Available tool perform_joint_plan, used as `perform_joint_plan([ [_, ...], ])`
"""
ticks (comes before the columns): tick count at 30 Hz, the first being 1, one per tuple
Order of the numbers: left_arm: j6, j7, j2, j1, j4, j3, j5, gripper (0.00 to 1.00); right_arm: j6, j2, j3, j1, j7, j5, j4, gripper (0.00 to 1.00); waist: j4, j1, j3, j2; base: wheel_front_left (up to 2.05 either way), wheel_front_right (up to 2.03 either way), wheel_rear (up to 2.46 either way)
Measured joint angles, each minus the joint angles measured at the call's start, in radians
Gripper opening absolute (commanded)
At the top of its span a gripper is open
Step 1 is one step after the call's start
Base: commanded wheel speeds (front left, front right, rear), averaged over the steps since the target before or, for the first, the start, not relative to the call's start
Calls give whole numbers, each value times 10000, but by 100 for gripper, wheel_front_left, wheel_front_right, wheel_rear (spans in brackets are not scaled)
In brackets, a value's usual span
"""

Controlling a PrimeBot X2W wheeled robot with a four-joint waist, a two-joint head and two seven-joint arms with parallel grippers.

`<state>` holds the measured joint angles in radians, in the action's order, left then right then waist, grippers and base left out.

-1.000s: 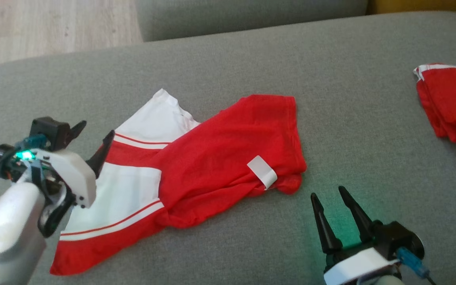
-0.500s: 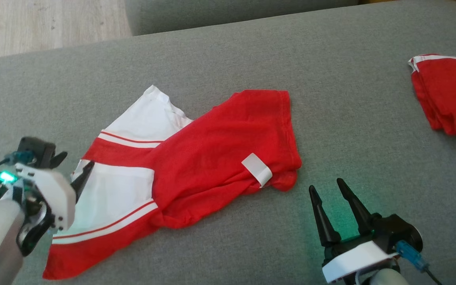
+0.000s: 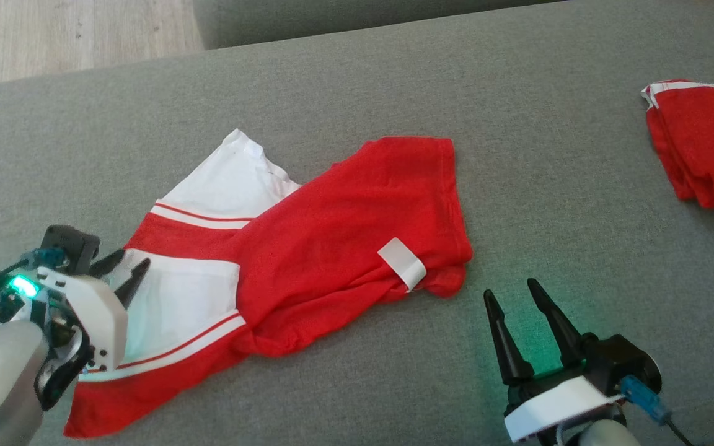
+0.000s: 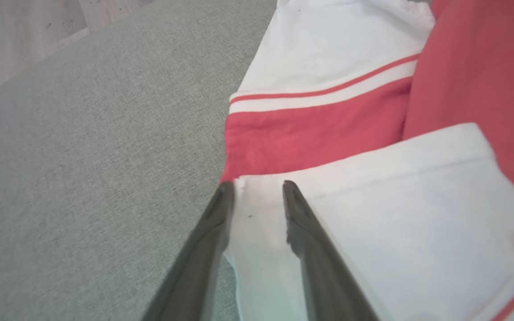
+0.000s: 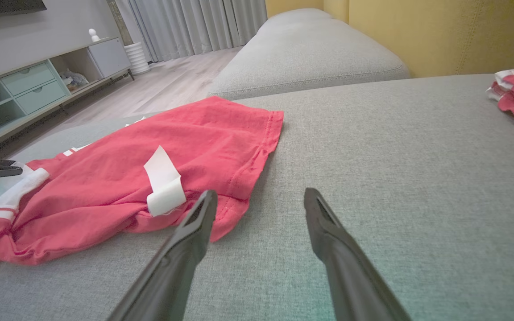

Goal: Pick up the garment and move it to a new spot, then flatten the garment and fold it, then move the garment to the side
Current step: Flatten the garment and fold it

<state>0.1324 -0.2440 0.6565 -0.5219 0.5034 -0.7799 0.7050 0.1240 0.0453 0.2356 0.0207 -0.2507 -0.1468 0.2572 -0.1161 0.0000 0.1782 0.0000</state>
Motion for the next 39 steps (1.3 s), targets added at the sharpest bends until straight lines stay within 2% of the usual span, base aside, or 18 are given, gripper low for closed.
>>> perform_joint_plan([
  [1, 0, 33, 2, 0, 4, -17, 4, 48, 0, 0, -2, 0, 0, 0, 6, 100, -6, 0, -1, 0, 0, 0, 0],
  [3, 0, 92, 4, -4, 10, -104, 90, 34, 0, 0, -2, 0, 0, 0, 17, 100, -17, 0, -6, 0, 0, 0, 0],
  [4, 0, 94, 4, -5, 12, -167, 102, 22, 0, 0, -6, 0, 0, 0, 21, 100, -19, 0, -10, 0, 0, 0, 0],
  [5, 0, 121, 4, -6, 15, -242, 102, 5, 0, 0, -10, 0, 0, 0, 21, 100, -19, 0, -13, 0, 0, 0, 0],
  [6, 0, 127, 4, -6, 17, -293, 102, 0, 0, 0, -10, 0, 0, 0, 21, 100, -15, 0, -15, 0, 0, 0, 0],
  [14, 0, 593, 90, -63, 102, -527, 128, 0, 0, 0, -36, 3, 0, 2, 21, 100, 84, 0, -100, 0, 0, 0, 0],
  [23, -12, 1051, 303, -248, 84, -880, -370, 0, 0, 0, -65, 43, 0, 61, 65, 100, 244, 0, -188, 0, 0, 0, 0],
  [24, -42, 1066, 303, -295, 84, -899, -445, 34, 0, 0, -63, 43, 0, 61, 69, 100, 247, 0, -178, 0, 0, 0, 0],
  [25, -98, 1112, 301, -331, 90, -913, -497, 78, 0, 0, -61, 43, 0, 61, 71, 100, 247, 0, -167, 0, 0, 0, 0],
  [26, -98, 1143, 301, -355, 105, -920, -537, 100, 0, 0, -56, 43, 0, 61, 75, 100, 245, 0, -159, 0, 0, 0, 0],
  [39, -148, 1323, 286, -702, 485, -1340, -1193, 100, 0, 0, 33, 31, 0, 61, 132, 100, 73, 0, 16, 0, 0, 0, 0],
])
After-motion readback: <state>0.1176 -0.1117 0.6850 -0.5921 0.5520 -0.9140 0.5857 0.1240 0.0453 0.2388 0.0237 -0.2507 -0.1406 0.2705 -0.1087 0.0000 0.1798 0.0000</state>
